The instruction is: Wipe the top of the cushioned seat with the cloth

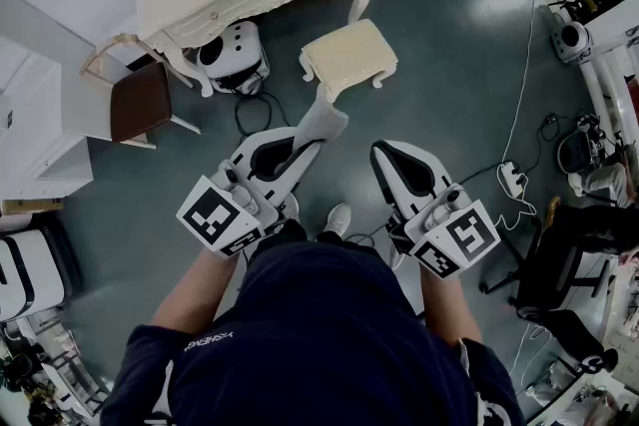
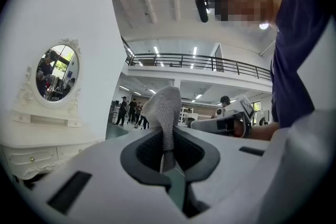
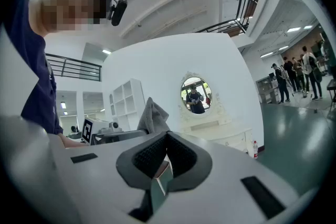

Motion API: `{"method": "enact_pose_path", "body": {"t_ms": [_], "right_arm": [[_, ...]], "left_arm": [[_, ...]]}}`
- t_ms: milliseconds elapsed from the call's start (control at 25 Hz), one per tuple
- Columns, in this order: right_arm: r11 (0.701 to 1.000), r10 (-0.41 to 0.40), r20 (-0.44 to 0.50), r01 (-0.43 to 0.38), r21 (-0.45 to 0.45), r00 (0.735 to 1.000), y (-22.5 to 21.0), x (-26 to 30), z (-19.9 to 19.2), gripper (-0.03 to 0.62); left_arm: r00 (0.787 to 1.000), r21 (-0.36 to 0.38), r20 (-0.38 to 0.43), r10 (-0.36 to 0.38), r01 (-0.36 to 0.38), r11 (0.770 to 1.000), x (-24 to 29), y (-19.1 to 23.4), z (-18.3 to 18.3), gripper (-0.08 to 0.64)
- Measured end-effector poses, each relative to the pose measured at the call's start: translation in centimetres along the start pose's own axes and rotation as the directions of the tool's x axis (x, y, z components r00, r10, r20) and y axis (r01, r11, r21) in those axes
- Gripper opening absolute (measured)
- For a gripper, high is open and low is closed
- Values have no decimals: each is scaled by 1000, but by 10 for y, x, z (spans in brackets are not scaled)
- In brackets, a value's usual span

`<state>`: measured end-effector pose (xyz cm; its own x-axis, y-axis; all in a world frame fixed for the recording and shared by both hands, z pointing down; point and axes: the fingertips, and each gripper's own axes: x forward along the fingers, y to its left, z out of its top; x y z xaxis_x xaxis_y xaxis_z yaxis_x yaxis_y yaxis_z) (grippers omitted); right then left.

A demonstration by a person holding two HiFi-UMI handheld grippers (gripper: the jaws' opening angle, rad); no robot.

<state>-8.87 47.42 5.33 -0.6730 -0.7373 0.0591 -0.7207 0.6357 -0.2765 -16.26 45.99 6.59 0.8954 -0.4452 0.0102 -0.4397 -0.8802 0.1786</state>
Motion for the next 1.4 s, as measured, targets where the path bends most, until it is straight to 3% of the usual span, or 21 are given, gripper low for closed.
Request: {"method": "enact_pose_path", "body": {"t_ms": [600, 1400], "right_arm": [[999, -39, 12, 39, 19, 999, -15, -19, -5, 23], [1000, -3, 38, 3, 7, 999, -57, -58, 7, 23]], "left_arm": [[1000, 2, -4, 6, -6, 1000, 11, -9, -5, 25], [998, 37, 22, 54, -54, 998, 56, -26, -6, 25]]}}
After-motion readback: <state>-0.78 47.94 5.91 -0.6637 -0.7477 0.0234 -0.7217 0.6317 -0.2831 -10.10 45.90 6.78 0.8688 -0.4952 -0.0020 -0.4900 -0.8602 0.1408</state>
